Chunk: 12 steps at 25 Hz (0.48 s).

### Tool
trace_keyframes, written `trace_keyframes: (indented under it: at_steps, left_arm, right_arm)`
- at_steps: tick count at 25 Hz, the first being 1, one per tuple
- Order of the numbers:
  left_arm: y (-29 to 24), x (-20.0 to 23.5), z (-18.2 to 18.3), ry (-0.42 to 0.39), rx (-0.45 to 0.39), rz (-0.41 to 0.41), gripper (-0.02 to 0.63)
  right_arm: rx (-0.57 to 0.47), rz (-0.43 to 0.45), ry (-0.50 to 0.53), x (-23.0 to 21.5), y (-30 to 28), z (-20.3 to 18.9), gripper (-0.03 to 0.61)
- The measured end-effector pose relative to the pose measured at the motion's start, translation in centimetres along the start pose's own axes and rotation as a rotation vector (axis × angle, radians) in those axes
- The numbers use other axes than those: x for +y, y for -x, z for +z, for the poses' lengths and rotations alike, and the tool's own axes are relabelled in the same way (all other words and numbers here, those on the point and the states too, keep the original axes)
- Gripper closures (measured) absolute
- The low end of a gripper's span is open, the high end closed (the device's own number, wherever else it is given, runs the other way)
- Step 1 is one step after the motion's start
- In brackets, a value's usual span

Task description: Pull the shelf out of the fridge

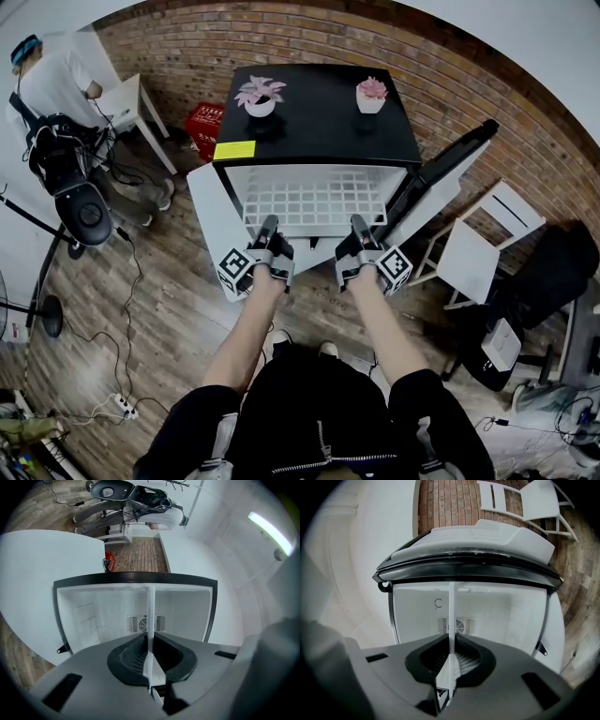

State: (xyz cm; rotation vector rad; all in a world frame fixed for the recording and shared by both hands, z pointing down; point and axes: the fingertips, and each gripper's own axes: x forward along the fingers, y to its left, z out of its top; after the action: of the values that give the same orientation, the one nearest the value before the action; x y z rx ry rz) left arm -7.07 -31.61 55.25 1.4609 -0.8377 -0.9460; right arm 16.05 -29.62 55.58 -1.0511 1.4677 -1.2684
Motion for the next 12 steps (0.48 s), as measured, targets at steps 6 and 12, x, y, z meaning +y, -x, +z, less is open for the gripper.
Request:
trace_keyframes:
  at_steps: [6, 12]
  left_arm:
    - [0.50, -0.10, -0.14, 0.004, -0.006, -0.006, 0.574]
    - [1.05, -0.08, -0.42, 0.009, -0.003, -0.003, 0.574]
  right_arm:
    - [0.006, 0.006, -0.001, 0.10, 0.38, -0.25, 0.545]
    - [0.019, 0.003, 0.010, 0.20, 0.92, -0.41, 0.545]
